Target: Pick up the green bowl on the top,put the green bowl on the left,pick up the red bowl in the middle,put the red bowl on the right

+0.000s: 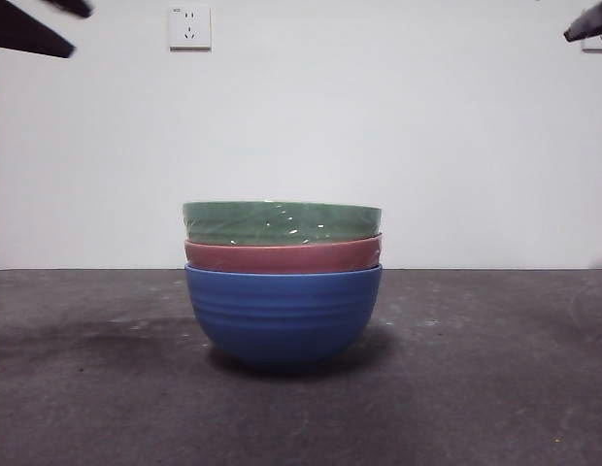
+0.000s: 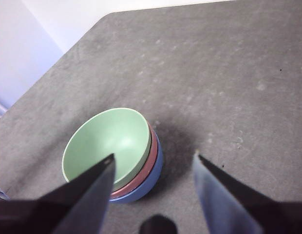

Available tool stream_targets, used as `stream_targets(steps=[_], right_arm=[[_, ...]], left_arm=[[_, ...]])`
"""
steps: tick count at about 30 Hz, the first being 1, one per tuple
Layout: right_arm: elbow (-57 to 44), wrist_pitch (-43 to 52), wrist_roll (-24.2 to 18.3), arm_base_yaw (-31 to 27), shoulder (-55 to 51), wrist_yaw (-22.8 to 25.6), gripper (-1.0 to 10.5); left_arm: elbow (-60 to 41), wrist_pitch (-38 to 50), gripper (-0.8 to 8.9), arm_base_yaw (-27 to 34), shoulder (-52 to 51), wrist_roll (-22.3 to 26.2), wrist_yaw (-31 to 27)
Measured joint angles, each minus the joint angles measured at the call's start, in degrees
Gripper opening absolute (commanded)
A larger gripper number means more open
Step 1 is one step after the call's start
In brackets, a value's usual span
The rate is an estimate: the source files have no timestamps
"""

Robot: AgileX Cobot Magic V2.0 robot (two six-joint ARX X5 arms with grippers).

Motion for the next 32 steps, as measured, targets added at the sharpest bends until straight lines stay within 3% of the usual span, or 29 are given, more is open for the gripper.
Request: stream_targets(steps=[4,12,17,26,32], right_arm=[[0.0,-0.02,0.02,0.0,0.11,0.0,3.2],[0.0,-0.02,0.02,0.0,0.11,0.0,3.2],[0.0,-0.02,0.02,0.0,0.11,0.0,3.2],[0.0,-0.02,0.02,0.0,0.11,0.0,3.2],[0.0,-0.02,0.02,0.0,0.11,0.04,3.1]], left_arm=[[4.72,-2.73,3.76,-6.36,4.24,3.04,-2.73],[17.35,-13.29,3.75,-23.17,17.35,14.32,-19.02],[21.55,-14.38,3.74,-30.18,25.62,18.6,-24.61],[21.66,-14.56,3.72,-34.69,35.39,22.88,-27.96],[21.66,-14.51,1.72,-35.01,36.83,24.11,-27.98]])
